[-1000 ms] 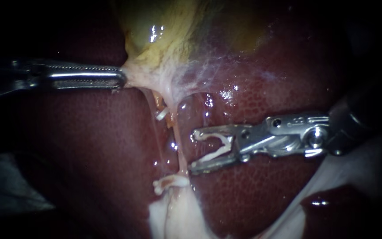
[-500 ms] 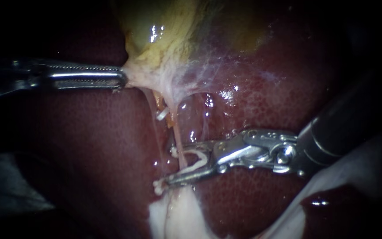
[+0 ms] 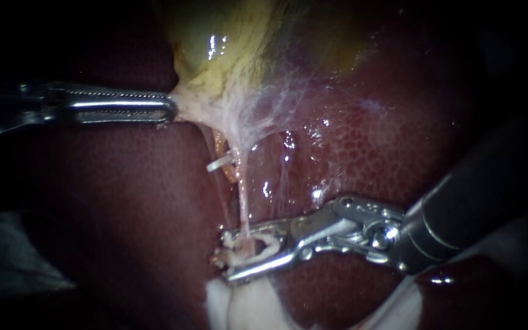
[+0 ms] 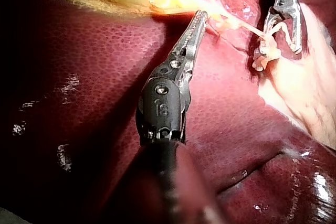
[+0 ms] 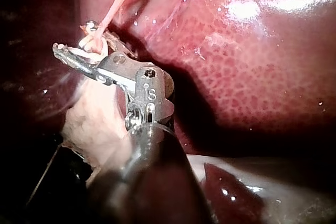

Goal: Clipping first clip right tube

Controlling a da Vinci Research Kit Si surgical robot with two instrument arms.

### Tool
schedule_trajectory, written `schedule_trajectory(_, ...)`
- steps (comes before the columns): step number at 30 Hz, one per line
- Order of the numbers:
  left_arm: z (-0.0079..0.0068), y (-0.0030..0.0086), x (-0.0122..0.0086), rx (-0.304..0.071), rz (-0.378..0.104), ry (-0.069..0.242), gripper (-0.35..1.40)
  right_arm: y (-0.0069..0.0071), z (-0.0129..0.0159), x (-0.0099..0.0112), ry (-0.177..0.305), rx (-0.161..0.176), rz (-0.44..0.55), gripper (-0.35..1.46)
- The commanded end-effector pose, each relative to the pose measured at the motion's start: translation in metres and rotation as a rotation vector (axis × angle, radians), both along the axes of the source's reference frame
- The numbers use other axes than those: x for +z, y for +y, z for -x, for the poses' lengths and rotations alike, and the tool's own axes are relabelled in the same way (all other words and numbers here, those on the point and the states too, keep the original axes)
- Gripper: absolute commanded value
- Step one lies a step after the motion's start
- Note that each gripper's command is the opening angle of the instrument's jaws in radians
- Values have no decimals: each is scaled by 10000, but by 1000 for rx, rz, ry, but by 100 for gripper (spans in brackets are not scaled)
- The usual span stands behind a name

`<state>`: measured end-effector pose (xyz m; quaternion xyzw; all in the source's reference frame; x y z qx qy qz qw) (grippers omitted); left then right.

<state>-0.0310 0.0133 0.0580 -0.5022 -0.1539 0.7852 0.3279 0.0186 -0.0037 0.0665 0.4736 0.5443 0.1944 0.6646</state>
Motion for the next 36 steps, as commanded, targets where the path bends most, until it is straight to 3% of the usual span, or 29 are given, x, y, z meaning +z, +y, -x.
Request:
schedule_trajectory(1,0,0,0,0,0,0,-35,1,0,-3,-2,3,2,43)
schedule_trajectory(8,0,0,0,0,0,0,-35,9,7,-10,1,2,-3,26)
schedule_trajectory(19,0,0,0,0,0,0,-35,8,15,-10,-21,-1,-57,-33)
schedule_trajectory(36,0,1,1,1,0,-1,-35,4,17,-7,-28,15,-57,-35)
